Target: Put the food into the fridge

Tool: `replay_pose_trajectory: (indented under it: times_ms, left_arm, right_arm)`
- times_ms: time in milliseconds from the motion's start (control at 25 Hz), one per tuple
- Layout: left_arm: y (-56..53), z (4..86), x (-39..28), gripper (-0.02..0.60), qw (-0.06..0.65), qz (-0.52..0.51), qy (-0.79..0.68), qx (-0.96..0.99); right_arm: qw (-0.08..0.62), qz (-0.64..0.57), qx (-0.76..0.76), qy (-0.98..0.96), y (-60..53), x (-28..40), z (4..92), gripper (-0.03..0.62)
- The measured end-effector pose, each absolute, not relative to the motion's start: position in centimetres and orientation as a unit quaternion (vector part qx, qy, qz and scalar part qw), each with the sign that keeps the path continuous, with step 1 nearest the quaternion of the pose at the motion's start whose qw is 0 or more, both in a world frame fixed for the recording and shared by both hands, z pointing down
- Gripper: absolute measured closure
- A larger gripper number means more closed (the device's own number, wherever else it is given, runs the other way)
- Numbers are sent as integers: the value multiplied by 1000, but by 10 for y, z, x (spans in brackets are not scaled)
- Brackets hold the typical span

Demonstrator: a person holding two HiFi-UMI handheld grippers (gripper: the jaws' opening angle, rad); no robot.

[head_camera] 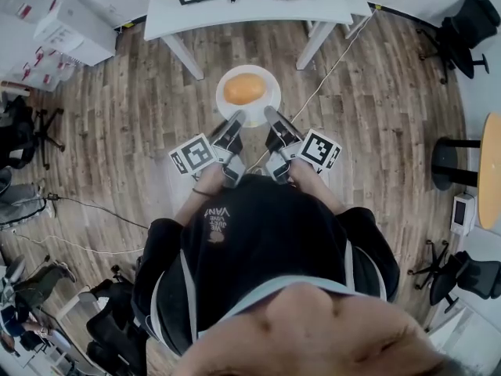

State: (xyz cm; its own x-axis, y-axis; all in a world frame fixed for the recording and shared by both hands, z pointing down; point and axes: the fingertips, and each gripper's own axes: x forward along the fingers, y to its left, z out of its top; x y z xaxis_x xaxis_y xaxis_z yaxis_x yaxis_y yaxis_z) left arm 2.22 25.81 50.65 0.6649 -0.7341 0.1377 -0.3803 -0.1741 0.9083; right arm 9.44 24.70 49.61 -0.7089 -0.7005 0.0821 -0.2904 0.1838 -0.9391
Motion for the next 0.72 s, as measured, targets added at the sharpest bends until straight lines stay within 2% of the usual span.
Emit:
replay_pose_trajectory:
  times_ms: [720]
  left_arm:
    - [146,491,-29,543,523,-155,-348,763]
  right_arm:
    - [205,-533,-358,739,139,45,481,574]
